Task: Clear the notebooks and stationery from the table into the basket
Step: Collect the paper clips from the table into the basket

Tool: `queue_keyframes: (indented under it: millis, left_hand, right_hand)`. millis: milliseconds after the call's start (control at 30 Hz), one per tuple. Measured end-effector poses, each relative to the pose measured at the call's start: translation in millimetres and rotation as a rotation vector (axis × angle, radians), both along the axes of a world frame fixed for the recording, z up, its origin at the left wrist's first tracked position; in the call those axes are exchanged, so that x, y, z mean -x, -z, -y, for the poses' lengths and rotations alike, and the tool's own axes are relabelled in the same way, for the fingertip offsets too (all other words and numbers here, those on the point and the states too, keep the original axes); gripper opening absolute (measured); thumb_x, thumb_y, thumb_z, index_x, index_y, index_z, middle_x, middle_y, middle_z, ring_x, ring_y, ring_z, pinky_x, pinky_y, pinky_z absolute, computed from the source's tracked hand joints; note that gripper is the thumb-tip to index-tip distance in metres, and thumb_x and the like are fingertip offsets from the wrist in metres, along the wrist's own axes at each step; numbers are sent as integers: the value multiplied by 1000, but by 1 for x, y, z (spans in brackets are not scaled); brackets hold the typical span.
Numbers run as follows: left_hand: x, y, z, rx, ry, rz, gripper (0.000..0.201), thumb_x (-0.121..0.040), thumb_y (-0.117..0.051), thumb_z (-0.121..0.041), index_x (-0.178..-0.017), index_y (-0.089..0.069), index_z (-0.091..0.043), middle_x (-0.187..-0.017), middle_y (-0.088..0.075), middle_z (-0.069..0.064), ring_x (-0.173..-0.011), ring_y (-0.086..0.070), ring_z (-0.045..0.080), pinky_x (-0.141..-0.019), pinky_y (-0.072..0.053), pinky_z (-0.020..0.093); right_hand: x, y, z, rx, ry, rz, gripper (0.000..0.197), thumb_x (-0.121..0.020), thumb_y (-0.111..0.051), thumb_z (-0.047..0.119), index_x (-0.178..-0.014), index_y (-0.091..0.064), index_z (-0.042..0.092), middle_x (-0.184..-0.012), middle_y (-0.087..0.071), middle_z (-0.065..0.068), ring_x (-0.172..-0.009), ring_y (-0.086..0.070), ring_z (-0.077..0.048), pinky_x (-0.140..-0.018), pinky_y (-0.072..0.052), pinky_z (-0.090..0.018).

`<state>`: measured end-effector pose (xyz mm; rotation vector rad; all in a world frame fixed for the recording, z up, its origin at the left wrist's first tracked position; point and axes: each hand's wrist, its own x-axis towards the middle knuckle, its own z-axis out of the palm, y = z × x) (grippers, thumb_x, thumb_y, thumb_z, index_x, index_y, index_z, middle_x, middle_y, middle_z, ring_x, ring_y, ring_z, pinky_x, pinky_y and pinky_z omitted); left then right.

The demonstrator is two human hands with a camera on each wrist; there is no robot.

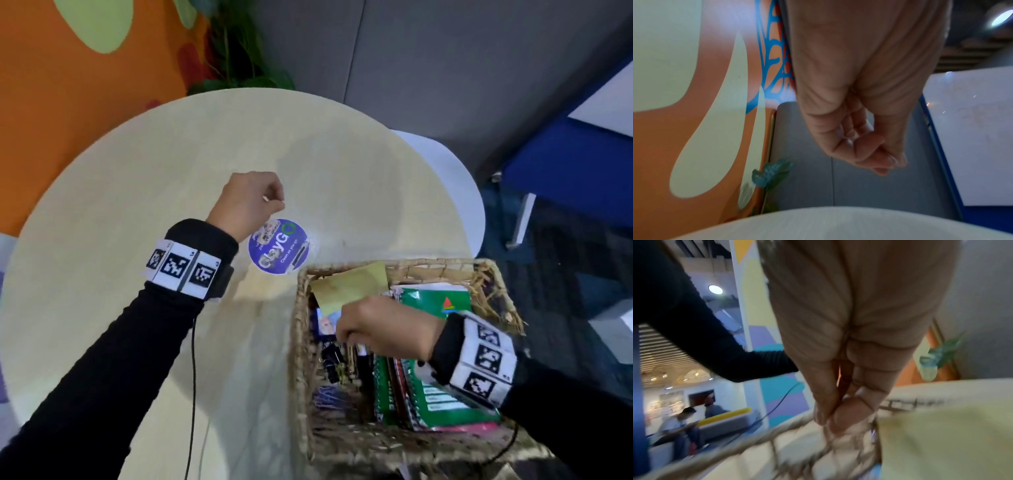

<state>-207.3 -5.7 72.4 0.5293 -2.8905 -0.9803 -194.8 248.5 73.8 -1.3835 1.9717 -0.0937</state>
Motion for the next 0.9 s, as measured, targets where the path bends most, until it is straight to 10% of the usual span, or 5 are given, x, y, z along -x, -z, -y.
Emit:
queue_keyframes:
  millis: [233,400,500,633,900]
  left_hand:
    - [-87,-48,-61,49,293,54,15,-88,-68,-8,-99,-78,-11,-92,-77,2,-78,-64,15,-85,-50,28]
    - [-135,-40,-101,131,526,258,19,-89,-66,-14,-98,-79,-25,-101,-77,-7,-91,-70,13,-85,-50,22]
    - [-149,-19,-128,167,622,368,24,-91,-60,-14,-107,-77,-21,-108,-77,-3,-102,-69,15,-90,-49,23]
    - [-157,10,-161,222,740,527,25,-89,-48,-1,-95,-73,-4,-84,-70,11,-78,-66,28,-78,-58,42]
    - [-160,30,-198,511,886,777,21,-96,-42,11,-79,-51,1,-56,-34,3,-67,-51,26,-65,-47,31]
  right_hand:
    - [-68,56,-18,-234,-393,-86,25,-89,-49,-3,-109,-64,-2,-104,-65,-19,-94,-63,-33,-80,-55,-42]
    - [-79,56,-19,-352,-362,-112,38,-88,-47,-6,-124,-58,3,-118,-62,-20,-106,-60,-36,-90,-53,-46]
    - [-74,39,-25,-319,-232,-26,43,-89,-47,-3,-128,-56,12,-125,-61,-16,-109,-58,-30,-92,-51,-40]
    - [-52,10,-55,-96,96,-49,33,-89,-58,20,-123,-59,17,-120,-66,-8,-105,-62,-23,-88,-48,-33]
    - [-50,-24,-164,275,692,-79,33,-89,-62,21,-121,-63,18,-111,-66,10,-89,-63,1,-84,-53,-18]
